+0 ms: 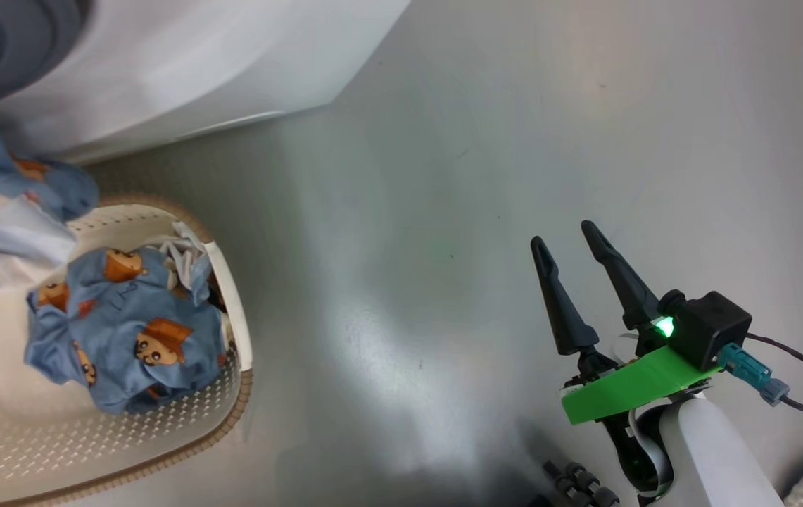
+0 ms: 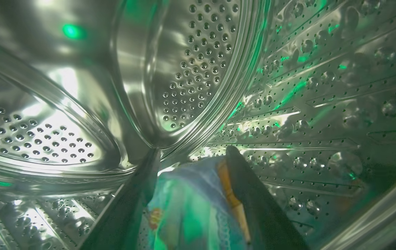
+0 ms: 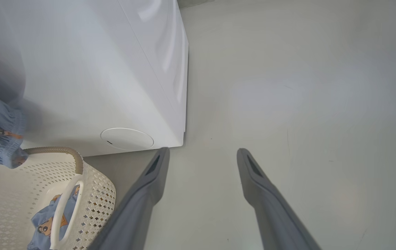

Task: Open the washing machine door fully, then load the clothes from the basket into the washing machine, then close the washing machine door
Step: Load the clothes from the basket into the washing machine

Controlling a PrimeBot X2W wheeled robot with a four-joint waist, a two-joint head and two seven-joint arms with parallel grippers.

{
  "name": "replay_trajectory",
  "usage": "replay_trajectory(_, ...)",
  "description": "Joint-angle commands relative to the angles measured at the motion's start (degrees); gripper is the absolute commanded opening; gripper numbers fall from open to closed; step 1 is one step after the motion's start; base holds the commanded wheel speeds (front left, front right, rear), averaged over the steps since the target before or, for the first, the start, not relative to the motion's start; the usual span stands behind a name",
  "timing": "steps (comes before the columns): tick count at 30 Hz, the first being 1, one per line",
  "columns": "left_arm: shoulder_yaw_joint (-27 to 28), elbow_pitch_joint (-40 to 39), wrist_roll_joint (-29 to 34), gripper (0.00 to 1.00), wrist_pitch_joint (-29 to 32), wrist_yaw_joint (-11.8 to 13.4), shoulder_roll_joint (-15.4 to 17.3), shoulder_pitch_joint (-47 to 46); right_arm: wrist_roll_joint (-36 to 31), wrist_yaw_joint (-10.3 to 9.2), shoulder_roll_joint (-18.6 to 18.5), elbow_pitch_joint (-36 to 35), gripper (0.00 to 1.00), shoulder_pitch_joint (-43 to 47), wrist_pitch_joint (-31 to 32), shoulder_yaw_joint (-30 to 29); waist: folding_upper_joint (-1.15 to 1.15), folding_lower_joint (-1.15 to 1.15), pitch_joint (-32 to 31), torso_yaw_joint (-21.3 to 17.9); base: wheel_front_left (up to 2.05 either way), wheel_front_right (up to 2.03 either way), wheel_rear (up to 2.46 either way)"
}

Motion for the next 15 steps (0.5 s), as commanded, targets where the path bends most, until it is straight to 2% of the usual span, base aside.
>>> replay_trajectory(1, 0.84, -0.79, -0.9, 1.0, -0.28, -0.14, 1.85, 0.73, 0.4, 0.14, -0.2, -0.77, 1.0, 0.96, -0.27, 0.68, 0.0, 0.0, -0.74, 0.74, 0.0, 0.0, 0.0)
replay_trajectory(15, 4.41, -5.93, 0.49, 1.0, -0.29, -0.05, -1.74, 9.27, -0.35, 0.14, -0.2, -0.43, 1.0, 0.2, -0.27, -2.06, 0.0, 0.0, -5.4, 4.65, 0.0, 0.0, 0.0)
